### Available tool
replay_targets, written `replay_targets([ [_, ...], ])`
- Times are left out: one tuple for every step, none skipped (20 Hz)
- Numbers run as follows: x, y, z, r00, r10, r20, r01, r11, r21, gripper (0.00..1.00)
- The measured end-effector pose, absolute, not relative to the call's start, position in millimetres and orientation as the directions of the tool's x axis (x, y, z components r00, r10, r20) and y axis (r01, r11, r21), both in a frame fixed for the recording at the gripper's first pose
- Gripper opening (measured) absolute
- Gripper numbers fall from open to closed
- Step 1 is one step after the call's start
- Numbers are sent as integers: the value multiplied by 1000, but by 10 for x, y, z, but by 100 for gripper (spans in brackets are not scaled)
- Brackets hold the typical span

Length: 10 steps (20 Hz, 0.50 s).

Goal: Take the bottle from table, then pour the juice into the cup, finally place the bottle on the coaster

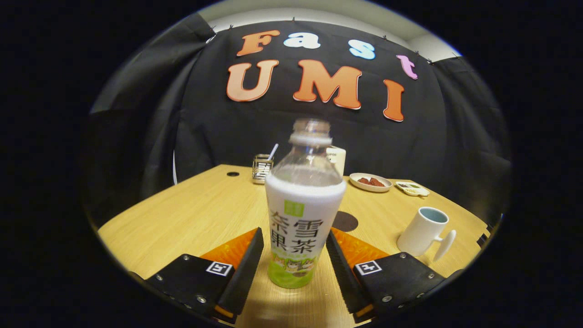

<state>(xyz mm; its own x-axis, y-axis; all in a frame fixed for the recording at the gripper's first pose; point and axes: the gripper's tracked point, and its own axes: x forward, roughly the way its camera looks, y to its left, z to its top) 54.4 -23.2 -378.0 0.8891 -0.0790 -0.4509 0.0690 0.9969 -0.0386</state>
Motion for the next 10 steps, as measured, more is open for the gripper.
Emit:
replay_targets([
  [547,-226,-3829,886,-85,-457,62,996,-64,78],
  [599,-228,-3814,892,-81,-445,63,997,-54,72],
  [576,-213,-3813,893,-70,-444,63,998,-29,71],
  [584,-171,-3814,896,-35,-443,41,999,3,68],
  [602,-118,-3812,898,2,-439,17,999,38,67],
  [615,-122,-3825,897,22,-442,11,997,71,63],
  [584,-139,-3810,896,31,-443,14,995,99,62],
  [595,-145,-3812,893,41,-447,16,992,123,59],
  [601,-158,-3808,892,46,-449,24,989,149,59],
  [618,-187,-3800,890,57,-452,30,982,185,59],
])
